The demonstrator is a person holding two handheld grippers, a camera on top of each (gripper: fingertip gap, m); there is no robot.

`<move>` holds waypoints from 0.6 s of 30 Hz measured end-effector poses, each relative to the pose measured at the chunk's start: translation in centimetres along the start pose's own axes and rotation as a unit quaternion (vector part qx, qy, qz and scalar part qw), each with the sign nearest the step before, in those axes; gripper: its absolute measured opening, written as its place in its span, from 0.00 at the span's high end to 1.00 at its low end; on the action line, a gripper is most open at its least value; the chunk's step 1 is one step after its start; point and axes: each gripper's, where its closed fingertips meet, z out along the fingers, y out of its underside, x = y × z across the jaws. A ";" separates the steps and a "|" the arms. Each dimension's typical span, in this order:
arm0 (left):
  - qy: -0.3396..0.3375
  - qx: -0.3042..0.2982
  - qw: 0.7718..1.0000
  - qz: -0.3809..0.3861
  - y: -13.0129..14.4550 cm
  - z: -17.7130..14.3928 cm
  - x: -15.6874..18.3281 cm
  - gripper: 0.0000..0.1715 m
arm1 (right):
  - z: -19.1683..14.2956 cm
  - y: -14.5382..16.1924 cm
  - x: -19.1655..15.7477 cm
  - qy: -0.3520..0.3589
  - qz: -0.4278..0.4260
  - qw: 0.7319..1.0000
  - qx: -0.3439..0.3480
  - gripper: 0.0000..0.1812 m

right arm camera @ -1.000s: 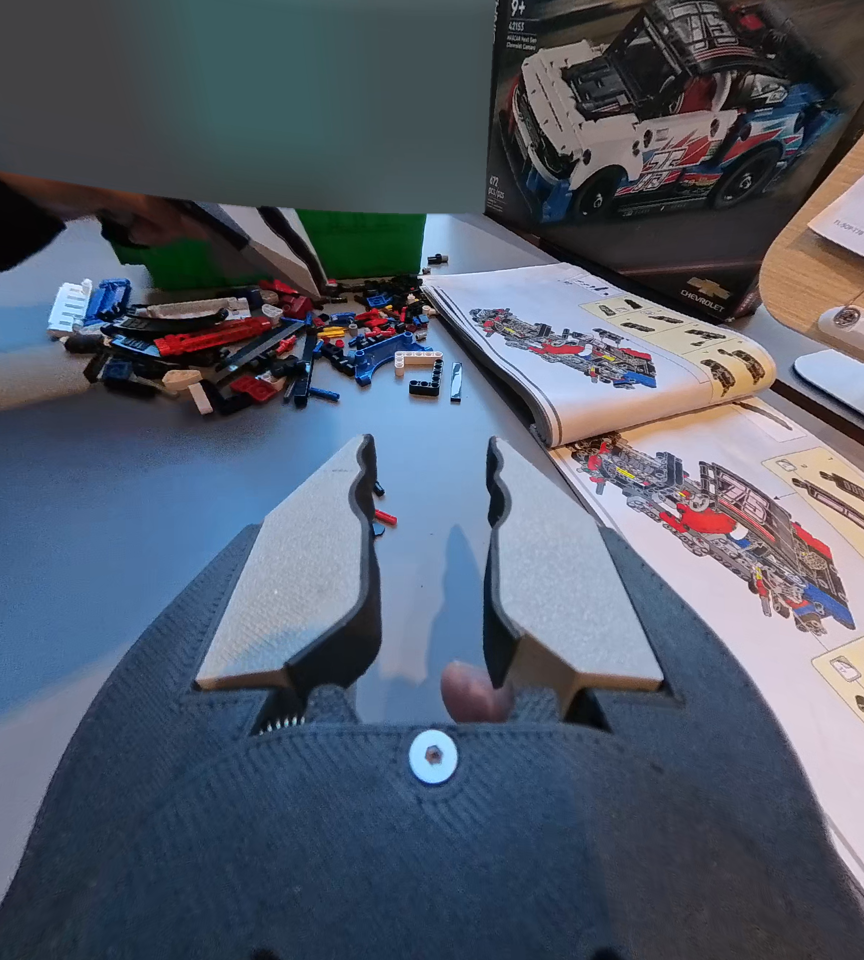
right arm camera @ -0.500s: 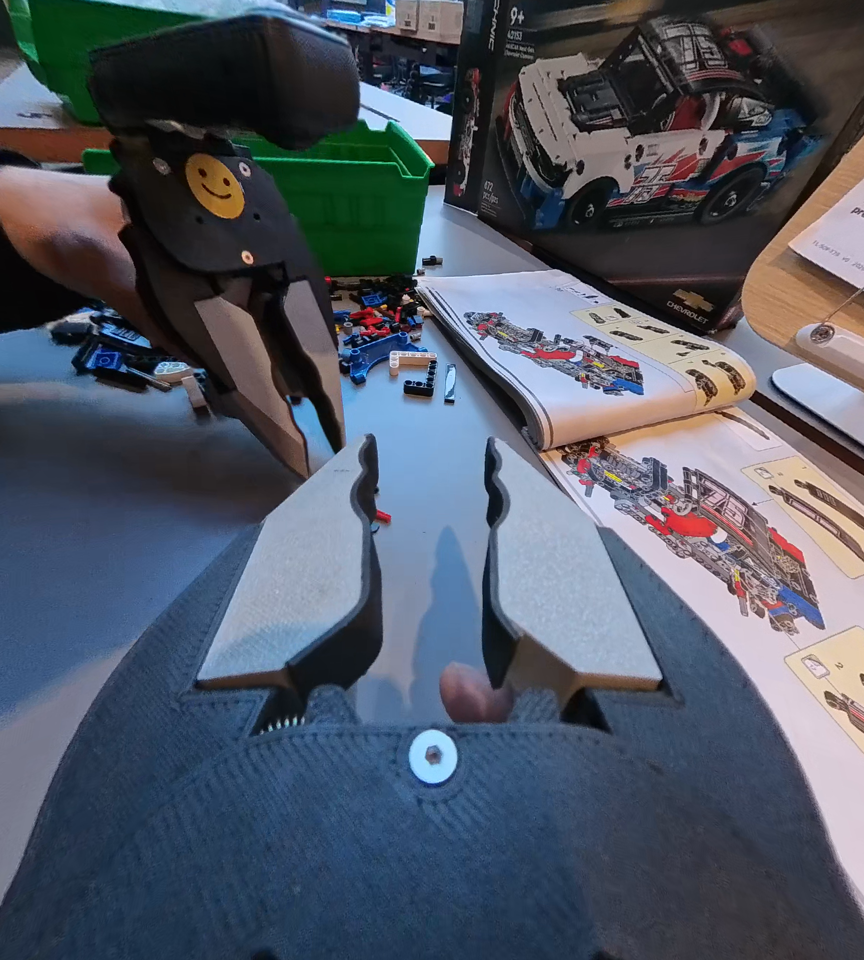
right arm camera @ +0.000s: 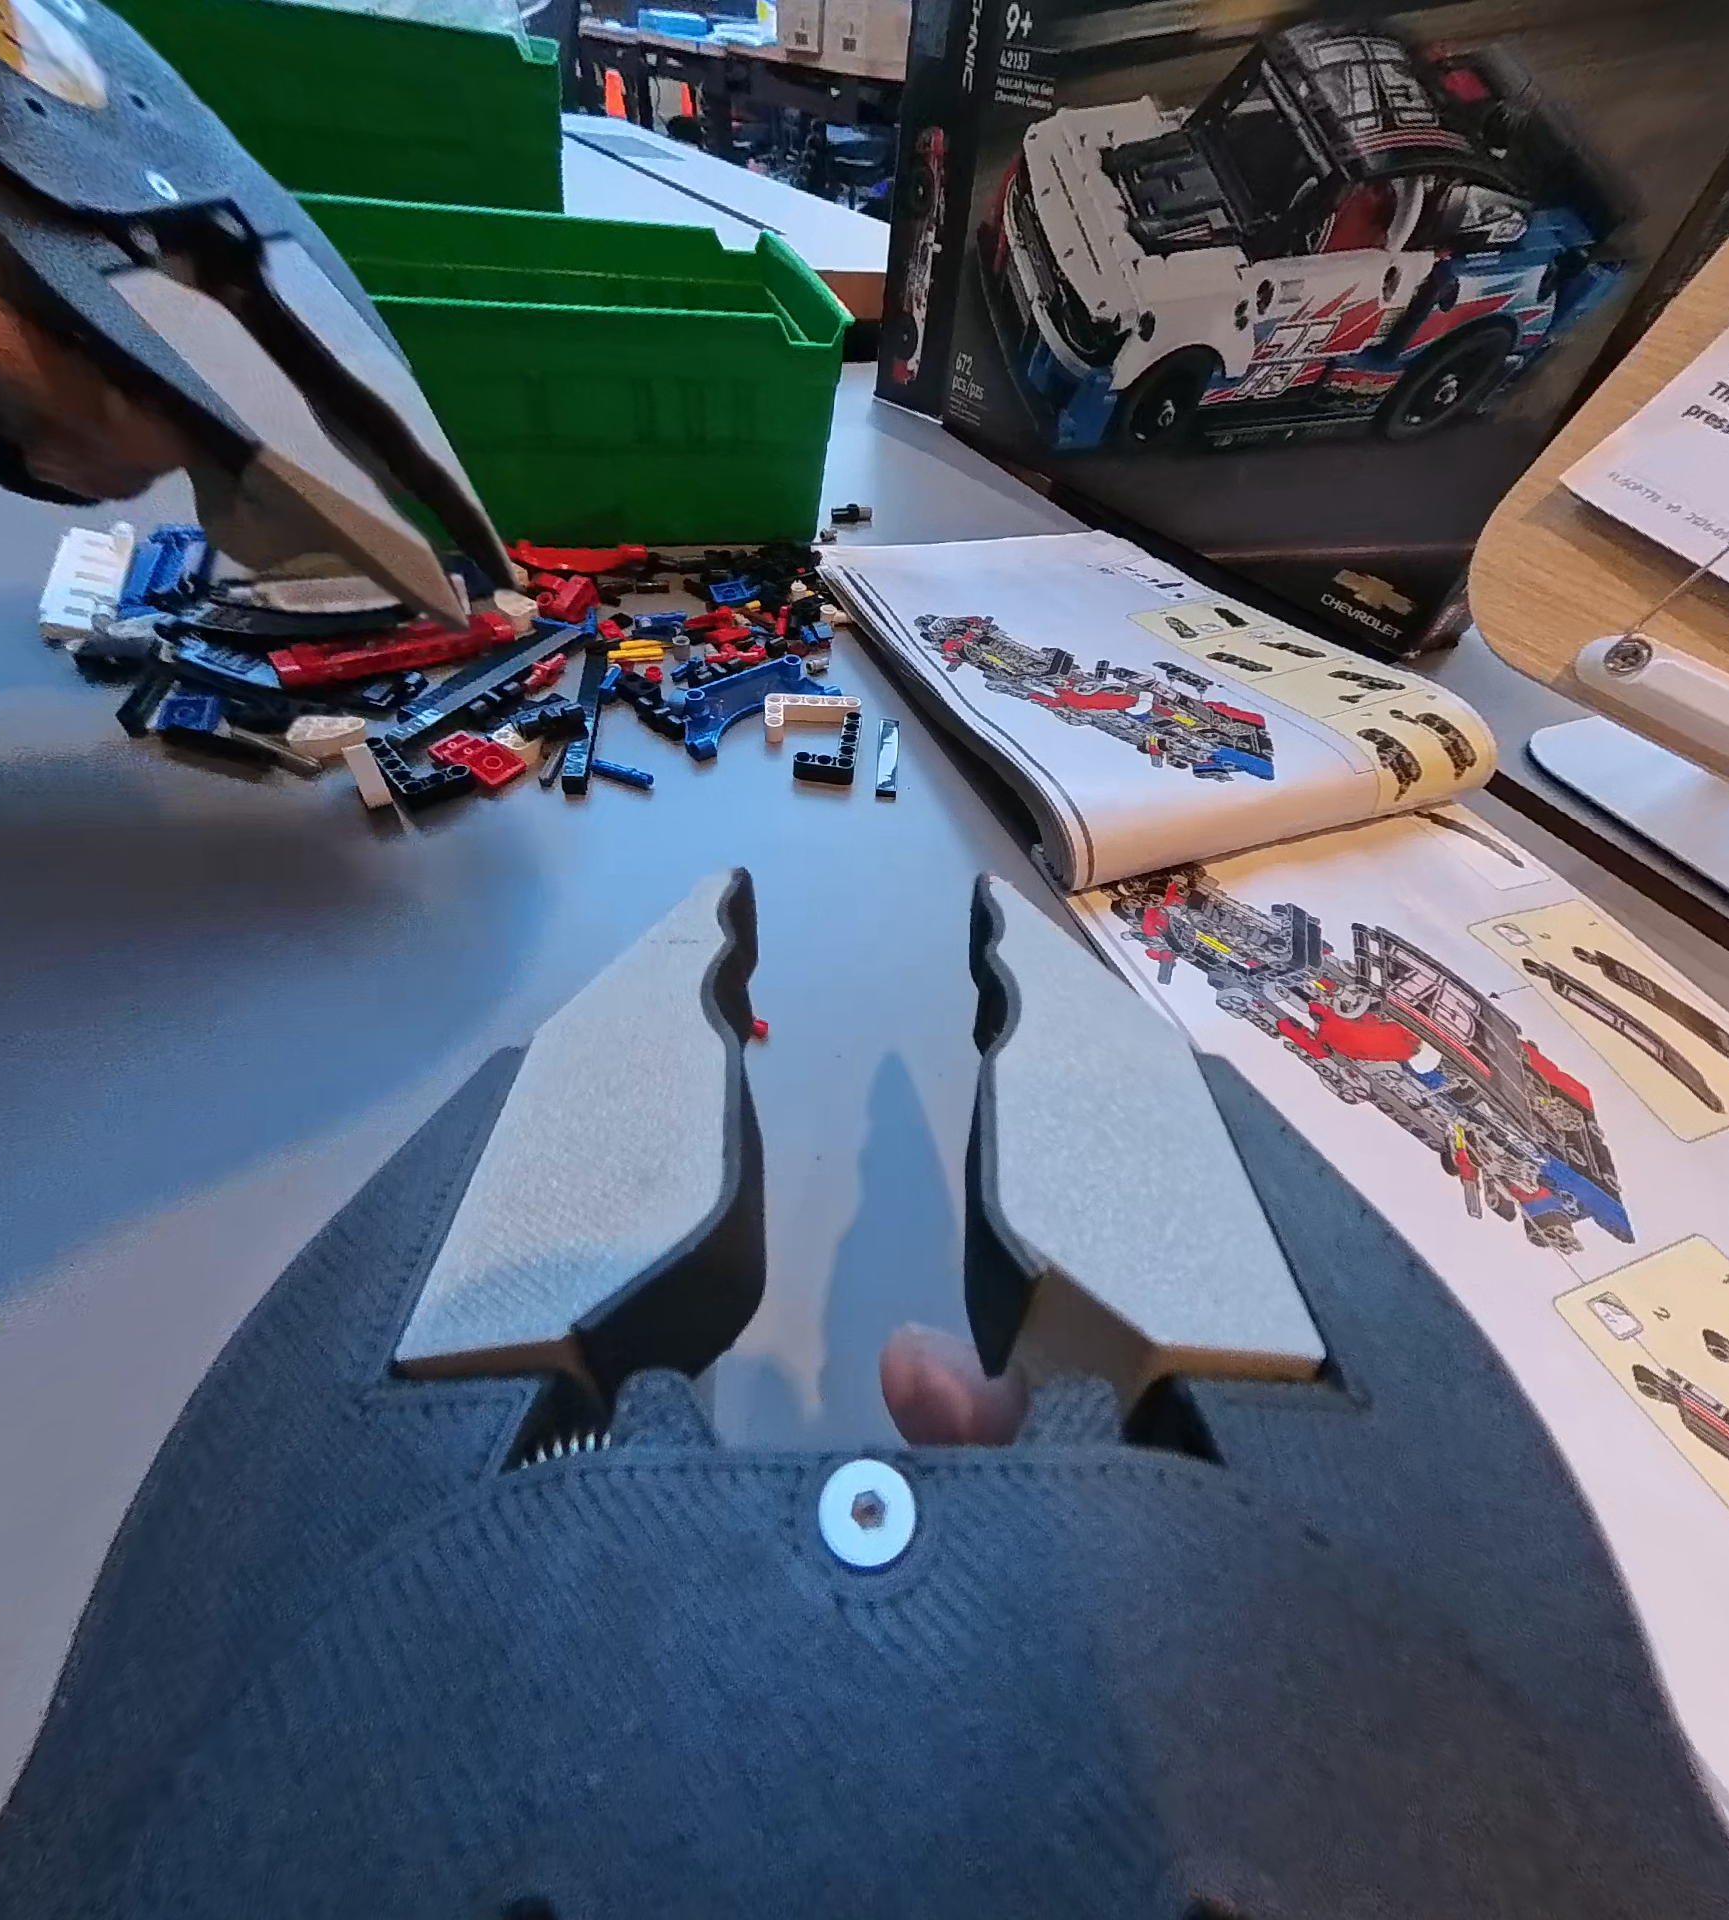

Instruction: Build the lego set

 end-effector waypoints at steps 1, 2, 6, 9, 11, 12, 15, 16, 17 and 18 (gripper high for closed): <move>-0.002 0.013 1.000 -0.006 -0.1 -0.3 -0.2 0.86 | 0.1 0.2 0.1 0.001 0.001 1.000 -0.002 0.79; -0.002 0.026 1.000 -0.010 -0.3 -0.4 -0.4 0.86 | 0.1 0.3 0.2 0.003 0.004 1.000 -0.003 0.79; -0.003 0.059 0.998 0.000 -0.9 -0.2 -0.4 0.87 | 0.1 0.5 0.8 0.009 0.017 1.000 0.004 0.80; -0.005 0.052 0.999 0.011 -0.6 0.4 -0.6 0.87 | 0.1 0.5 1.2 0.010 0.024 1.000 0.011 0.80; -0.005 0.051 0.999 0.015 -0.6 0.6 -0.8 0.87 | 0.2 0.7 1.5 0.012 0.028 0.999 0.010 0.80; -0.005 0.053 0.998 0.016 -0.6 0.7 -1.0 0.87 | 0.2 0.8 1.6 0.014 0.030 0.999 0.010 0.80; -0.013 0.053 0.998 0.015 -0.5 0.8 -1.9 0.87 | 0.4 1.1 1.9 0.013 0.038 0.999 0.008 0.80; -0.018 0.053 0.998 0.013 -0.4 0.8 -2.3 0.87 | 0.4 1.1 1.9 0.012 0.042 0.999 0.006 0.80; -0.021 0.053 0.998 0.010 -0.3 0.7 -2.7 0.87 | 0.5 1.1 2.0 0.011 0.045 0.999 0.006 0.80; -0.021 0.053 0.998 0.006 -0.2 0.6 -2.9 0.87 | 0.5 1.1 2.1 0.011 0.047 0.999 0.007 0.81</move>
